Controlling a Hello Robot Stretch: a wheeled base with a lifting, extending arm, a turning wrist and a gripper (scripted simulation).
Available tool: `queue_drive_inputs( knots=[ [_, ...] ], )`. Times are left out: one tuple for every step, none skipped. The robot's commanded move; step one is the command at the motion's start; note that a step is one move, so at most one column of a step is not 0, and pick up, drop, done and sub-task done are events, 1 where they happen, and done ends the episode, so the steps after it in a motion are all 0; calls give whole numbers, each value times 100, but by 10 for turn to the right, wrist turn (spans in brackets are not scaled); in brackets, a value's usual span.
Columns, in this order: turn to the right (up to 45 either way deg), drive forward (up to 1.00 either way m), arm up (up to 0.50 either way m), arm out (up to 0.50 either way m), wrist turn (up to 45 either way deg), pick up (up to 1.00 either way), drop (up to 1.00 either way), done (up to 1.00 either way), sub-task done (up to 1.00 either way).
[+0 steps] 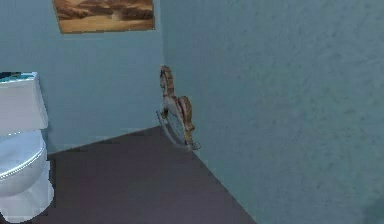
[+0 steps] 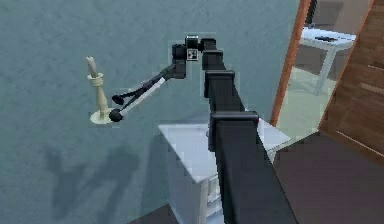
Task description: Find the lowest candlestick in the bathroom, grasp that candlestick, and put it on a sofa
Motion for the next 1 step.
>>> queue_drive_inputs(
  knots=[
    [0, 0, 0, 0, -240, 0, 0, 0, 0]
  ],
)
